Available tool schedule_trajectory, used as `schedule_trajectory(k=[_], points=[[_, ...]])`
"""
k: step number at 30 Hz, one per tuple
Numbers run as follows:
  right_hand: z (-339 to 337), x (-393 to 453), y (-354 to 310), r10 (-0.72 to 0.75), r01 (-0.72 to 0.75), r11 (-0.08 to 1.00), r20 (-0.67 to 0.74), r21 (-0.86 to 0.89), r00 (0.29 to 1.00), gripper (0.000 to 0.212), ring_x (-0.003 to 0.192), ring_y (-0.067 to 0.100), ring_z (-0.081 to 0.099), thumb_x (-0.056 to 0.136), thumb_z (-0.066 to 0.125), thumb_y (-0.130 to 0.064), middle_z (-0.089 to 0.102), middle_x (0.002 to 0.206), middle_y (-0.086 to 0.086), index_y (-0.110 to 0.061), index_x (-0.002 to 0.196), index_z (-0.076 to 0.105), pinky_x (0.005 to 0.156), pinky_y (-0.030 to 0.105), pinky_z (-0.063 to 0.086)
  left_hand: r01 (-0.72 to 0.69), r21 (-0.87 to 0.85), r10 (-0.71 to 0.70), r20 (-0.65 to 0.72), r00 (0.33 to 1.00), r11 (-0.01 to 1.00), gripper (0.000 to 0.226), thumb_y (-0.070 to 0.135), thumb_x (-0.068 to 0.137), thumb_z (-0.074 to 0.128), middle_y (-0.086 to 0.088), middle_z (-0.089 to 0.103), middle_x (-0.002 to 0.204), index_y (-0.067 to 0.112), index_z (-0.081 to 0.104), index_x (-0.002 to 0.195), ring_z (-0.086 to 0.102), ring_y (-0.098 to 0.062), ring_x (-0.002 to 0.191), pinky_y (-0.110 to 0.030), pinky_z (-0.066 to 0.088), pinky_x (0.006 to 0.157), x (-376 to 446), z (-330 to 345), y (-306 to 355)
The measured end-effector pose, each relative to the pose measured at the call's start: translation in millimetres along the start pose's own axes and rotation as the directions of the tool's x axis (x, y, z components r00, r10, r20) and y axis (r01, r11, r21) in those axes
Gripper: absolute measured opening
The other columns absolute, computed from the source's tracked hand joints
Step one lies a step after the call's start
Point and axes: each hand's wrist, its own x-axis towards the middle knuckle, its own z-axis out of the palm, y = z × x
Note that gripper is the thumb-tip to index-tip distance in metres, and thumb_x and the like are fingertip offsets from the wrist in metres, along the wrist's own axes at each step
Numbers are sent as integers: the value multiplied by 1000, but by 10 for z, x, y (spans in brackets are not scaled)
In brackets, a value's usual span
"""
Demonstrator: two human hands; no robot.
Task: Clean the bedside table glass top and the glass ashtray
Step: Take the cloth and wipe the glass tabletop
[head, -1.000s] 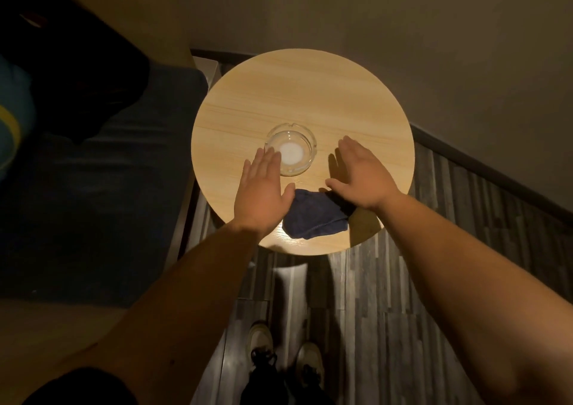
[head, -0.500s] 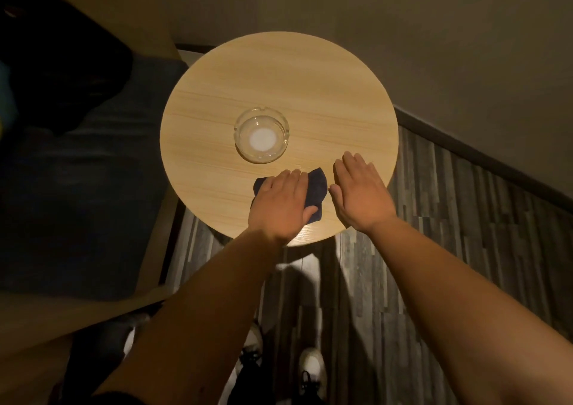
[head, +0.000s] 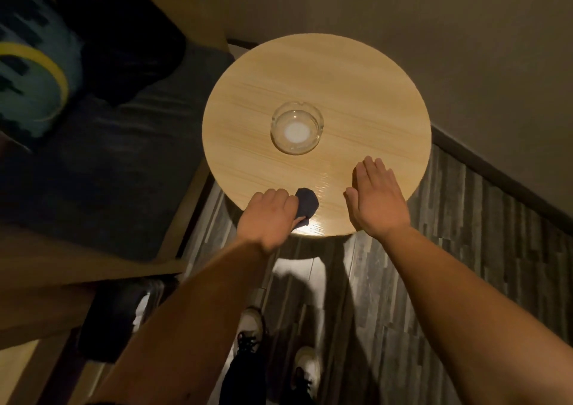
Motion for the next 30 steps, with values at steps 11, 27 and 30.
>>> schedule_trajectory(k=[11, 27, 30], points=[[-113, -542, -1321, -300, 302, 953, 69, -22, 951, 60, 144, 34, 14, 100, 18, -42, 22, 155, 18, -5, 147, 26, 116, 43, 5, 330, -78, -326, 60, 944, 941, 31, 45, 90, 56, -8, 55, 86, 14, 53, 93, 53, -26, 78, -37, 40, 66, -1642, -443, -388], [-14, -2075, -4311, -749, 758, 646, 120, -92, 652, 61, 146, 27, 10, 99, 23, -44, 20, 157, 13, -8, 149, 20, 118, 42, 7, 833, -65, -832, 55, 552, 549, 34, 43, 87, 60, -8, 62, 92, 13, 60, 103, 58, -26, 81, -37, 46, 70, -5368, -859, -625], [69, -2484, -4903, -808, 818, 570, 128, -79, 575, 61, 146, 27, 9, 100, 27, -44, 19, 157, 13, -8, 148, 21, 117, 42, 5, 883, -73, -885, 25, 466, 463, 32, 41, 87, 61, -7, 61, 93, 13, 59, 103, 57, -25, 81, -37, 46, 71, -6075, -913, -576]])
